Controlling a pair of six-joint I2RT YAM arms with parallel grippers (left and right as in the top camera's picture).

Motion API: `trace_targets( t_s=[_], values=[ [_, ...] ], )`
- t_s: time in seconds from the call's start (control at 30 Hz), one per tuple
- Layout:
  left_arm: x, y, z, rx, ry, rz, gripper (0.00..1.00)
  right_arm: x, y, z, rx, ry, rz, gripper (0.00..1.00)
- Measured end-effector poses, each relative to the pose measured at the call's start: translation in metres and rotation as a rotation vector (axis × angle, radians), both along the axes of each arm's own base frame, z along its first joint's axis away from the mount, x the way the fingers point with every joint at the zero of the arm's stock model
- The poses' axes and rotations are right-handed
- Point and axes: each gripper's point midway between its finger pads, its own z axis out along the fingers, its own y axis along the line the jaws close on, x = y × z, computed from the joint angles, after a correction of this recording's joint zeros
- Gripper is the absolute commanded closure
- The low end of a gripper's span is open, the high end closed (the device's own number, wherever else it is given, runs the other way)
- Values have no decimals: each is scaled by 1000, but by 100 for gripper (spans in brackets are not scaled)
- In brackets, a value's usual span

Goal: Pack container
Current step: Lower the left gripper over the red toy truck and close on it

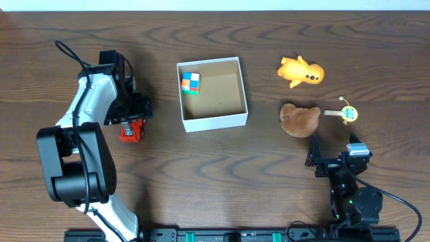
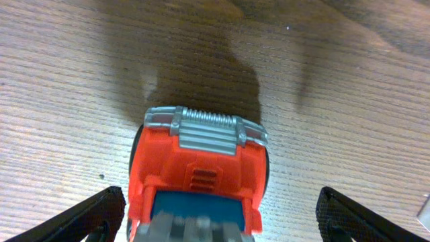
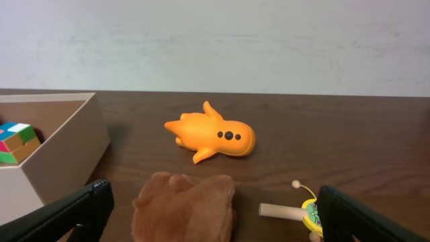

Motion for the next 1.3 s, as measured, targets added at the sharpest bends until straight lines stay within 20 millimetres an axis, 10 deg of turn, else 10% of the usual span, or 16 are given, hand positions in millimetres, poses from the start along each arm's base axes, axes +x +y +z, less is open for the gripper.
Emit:
trace_targets(
  t_s=[1.3],
  values=[
    [-1,-1,1,-3,-2,-117,8,0,0,0,0,0,0,1]
  ],
)
